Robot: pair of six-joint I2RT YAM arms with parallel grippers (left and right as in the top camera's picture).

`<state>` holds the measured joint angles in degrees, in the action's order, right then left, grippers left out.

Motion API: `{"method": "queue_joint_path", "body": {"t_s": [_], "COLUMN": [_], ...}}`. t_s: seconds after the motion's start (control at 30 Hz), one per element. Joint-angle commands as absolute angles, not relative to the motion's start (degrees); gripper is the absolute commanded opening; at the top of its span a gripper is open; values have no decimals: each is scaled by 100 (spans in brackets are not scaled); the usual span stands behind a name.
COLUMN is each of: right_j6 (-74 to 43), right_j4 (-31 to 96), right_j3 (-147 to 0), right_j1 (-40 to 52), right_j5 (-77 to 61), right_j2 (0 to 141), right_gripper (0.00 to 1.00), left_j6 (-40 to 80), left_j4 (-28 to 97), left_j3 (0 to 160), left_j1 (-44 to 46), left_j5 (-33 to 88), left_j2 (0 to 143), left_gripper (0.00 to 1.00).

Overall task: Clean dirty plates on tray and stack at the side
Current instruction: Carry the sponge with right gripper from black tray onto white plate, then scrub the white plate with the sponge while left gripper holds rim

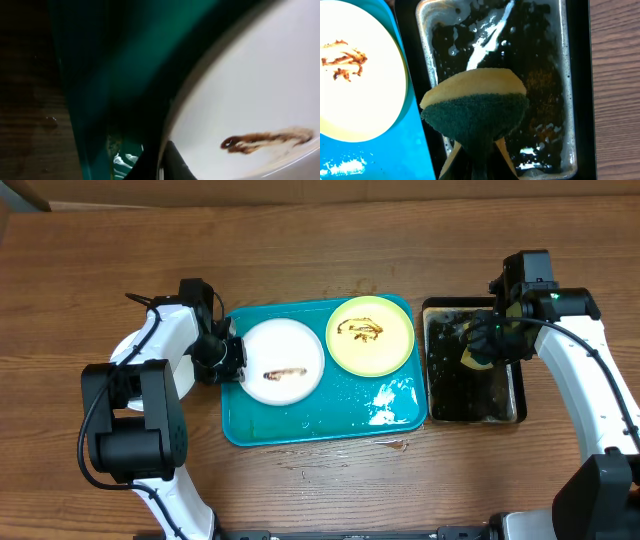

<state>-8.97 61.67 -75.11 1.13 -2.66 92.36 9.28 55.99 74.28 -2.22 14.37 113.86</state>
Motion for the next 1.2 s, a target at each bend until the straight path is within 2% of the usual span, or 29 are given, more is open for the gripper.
{"method": "queue_joint_path", "body": {"t_s": [0.0,0.13,0.2,0.43,0.73,1.03,1.17], "right_j6": [-814,-132,-128,-587,-2836,-4366,-4578], "right_j4": [6176,6182,6145,5535,3883,3044,2591], "right_j3": [-7581,-7581,-7581,-7581,-7310,-7279,-7279], "right_j1": [113,325,567,1804,3107,3857,4027], "right_j5": [-567,-2115,-2443,-2493,-2543,-2593,-3024], "right_j2": [9205,9205,9205,9306,9767,10538,10868], "right_gripper": [4,4,4,4,4,4,4], "left_j6": [937,871,873,878,902,902,902], "left_j4": [5708,5767,5787,5756,5686,5671,5658], "left_j3": [7397,7397,7397,7397,7397,7397,7397], "left_j1": [-172,-62,38,447,648,650,650], "left_j5": [1446,1448,1446,1439,1444,1446,1444], "left_j2": [11474,11474,11474,11474,11474,11474,11474], "left_gripper": [4,4,4,4,4,4,4]}}
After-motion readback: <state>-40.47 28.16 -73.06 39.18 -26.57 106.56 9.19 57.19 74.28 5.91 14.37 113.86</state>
